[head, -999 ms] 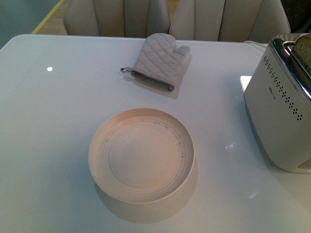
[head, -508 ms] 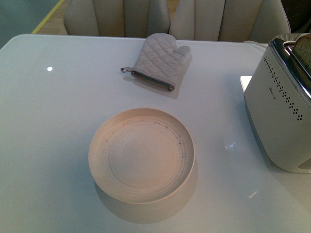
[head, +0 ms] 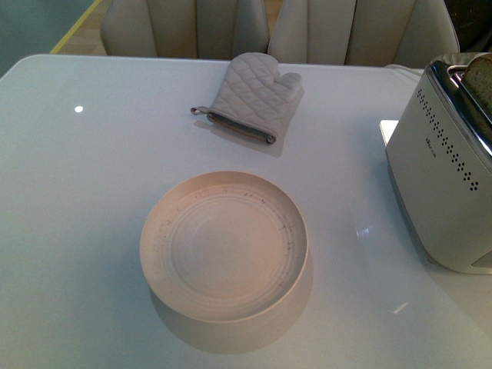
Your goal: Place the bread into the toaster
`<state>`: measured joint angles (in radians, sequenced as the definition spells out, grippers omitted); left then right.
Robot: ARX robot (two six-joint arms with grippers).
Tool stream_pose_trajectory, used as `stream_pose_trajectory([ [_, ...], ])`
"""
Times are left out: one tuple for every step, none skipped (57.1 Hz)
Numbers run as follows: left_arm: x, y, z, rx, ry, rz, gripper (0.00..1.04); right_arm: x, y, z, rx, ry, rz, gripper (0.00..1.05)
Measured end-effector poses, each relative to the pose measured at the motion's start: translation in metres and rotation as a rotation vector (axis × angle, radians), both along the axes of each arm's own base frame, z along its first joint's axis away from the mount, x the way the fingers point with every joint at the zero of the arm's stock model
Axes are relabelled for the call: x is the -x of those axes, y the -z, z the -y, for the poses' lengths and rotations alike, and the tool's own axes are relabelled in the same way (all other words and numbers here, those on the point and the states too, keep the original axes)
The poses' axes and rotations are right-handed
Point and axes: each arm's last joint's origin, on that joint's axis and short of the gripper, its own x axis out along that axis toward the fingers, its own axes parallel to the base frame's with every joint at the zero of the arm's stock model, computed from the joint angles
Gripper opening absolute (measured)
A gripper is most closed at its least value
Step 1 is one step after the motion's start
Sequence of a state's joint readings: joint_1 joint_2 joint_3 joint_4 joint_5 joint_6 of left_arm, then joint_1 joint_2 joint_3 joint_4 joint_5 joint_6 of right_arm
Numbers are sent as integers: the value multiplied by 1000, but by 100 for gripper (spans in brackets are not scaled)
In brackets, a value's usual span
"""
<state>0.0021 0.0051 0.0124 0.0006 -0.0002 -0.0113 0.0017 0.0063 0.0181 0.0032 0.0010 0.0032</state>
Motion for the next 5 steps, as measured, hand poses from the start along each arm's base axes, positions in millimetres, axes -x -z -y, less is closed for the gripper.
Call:
stream_pose_trajectory([
  [0, 0, 0, 0, 0, 0, 97, 0, 0, 0, 0, 0, 0, 96],
  [0, 0, 0, 0, 0, 0, 97, 0, 0, 0, 0, 0, 0, 96],
  [0, 0, 0, 0, 0, 0, 97, 0, 0, 0, 0, 0, 0, 96],
  [0, 0, 0, 0, 0, 0, 97, 0, 0, 0, 0, 0, 0, 96],
  [0, 0, 0, 0, 0, 0, 97, 0, 0, 0, 0, 0, 0, 96],
])
